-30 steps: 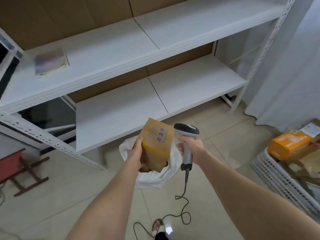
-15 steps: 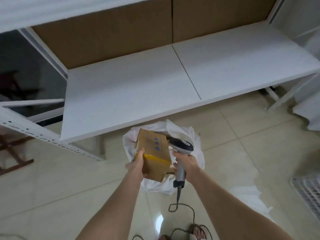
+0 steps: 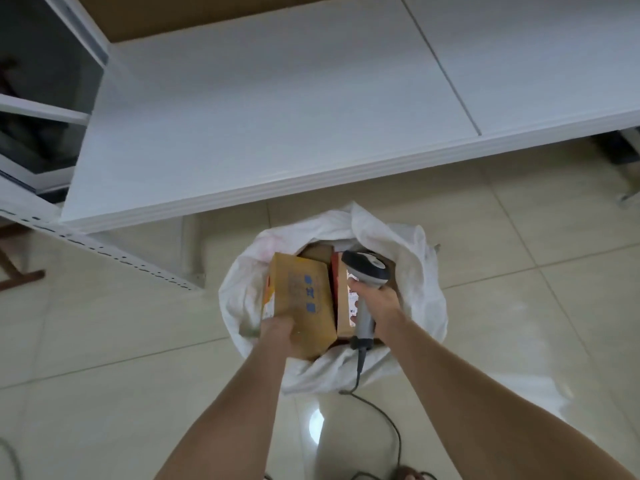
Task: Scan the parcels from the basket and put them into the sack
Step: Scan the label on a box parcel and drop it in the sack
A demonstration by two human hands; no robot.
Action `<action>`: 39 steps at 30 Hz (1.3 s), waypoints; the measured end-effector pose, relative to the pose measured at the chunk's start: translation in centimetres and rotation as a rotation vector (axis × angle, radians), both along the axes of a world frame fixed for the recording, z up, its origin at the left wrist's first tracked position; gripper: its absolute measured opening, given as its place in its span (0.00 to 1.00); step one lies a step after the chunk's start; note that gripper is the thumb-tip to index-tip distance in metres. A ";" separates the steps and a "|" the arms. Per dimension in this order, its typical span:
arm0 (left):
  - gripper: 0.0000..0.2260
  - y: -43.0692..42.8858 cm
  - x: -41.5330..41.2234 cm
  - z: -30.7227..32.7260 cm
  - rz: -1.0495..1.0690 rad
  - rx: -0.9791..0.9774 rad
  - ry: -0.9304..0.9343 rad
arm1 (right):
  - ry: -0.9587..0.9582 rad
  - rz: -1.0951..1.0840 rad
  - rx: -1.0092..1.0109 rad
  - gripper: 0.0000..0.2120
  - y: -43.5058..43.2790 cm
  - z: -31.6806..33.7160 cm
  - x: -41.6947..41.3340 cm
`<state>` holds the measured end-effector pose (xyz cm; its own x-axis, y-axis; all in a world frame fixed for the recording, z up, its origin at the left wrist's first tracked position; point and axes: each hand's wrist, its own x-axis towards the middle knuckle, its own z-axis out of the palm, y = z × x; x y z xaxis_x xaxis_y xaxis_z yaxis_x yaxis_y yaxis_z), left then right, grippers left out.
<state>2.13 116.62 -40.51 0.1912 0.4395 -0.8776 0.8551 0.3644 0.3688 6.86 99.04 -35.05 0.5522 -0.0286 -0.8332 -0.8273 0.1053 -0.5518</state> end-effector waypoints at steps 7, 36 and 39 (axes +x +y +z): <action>0.20 0.4 0.6 1.9 -0.290 0.187 0.088 | -0.035 -0.007 -0.074 0.19 -0.5 1.5 -0.2; 0.13 -40.1 -0.8 52.9 -1.329 0.180 -0.563 | -0.294 -0.786 0.042 0.07 -31.6 46.9 -16.8; 0.14 -46.4 -2.5 54.5 -1.421 0.168 -0.590 | -0.308 -0.865 0.034 0.07 -37.1 47.9 -18.7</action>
